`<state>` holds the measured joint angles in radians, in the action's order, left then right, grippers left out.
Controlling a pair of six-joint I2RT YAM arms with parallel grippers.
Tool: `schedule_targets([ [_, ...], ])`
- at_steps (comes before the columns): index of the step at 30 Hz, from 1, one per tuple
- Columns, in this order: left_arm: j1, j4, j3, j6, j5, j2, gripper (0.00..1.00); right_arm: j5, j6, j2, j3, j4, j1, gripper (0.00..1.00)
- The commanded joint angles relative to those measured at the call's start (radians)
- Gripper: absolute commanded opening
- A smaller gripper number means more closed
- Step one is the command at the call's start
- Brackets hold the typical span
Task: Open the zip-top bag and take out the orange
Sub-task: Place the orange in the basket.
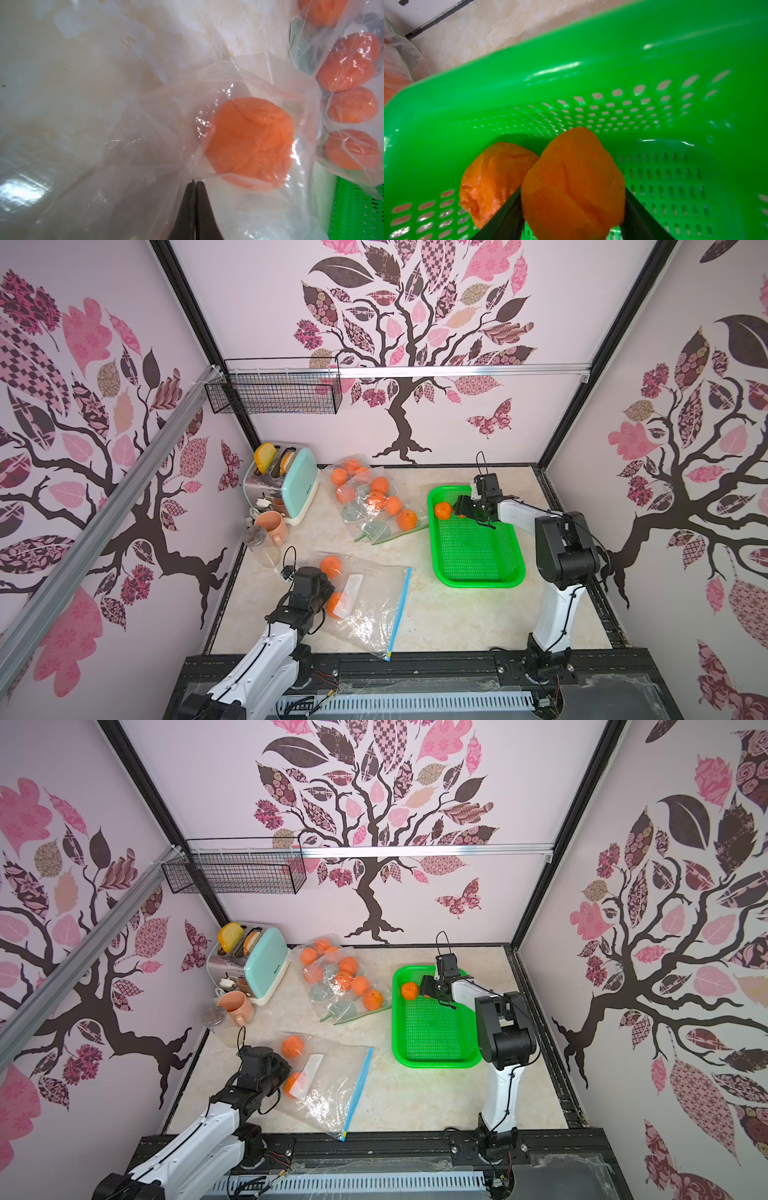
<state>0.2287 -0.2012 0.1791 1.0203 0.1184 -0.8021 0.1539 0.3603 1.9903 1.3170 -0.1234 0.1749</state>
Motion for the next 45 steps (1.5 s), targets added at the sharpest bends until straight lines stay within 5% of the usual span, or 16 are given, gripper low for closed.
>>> schedule_targets([
  [1, -0.006, 0.009, -0.009, -0.008, -0.001, -0.003, 0.00, 0.044, -0.001, -0.013, 0.019, 0.020, -0.002, 0.74],
  [11, -0.005, 0.014, -0.007, -0.006, -0.003, -0.010, 0.00, -0.029, 0.009, -0.138, -0.039, 0.024, -0.001, 0.81],
  [21, -0.008, 0.016, -0.007, -0.005, -0.005, -0.021, 0.00, -0.203, -0.019, -0.535, -0.303, 0.059, 0.107, 0.76],
  [26, -0.008, 0.010, -0.007, -0.005, -0.008, -0.010, 0.00, -0.202, -0.040, -0.725, -0.423, 0.058, 0.247, 0.67],
  [35, -0.011, 0.006, -0.007, -0.006, -0.002, 0.001, 0.00, -0.117, -0.147, -0.974, -0.702, 0.146, 0.651, 0.46],
  [40, -0.011, 0.001, -0.003, -0.008, -0.002, 0.001, 0.00, -0.108, -0.188, -0.979, -0.795, 0.190, 0.770, 0.32],
  [45, -0.011, 0.001, -0.005, -0.008, -0.005, 0.003, 0.00, -0.050, -0.181, -0.870, -0.829, 0.281, 0.782, 0.13],
])
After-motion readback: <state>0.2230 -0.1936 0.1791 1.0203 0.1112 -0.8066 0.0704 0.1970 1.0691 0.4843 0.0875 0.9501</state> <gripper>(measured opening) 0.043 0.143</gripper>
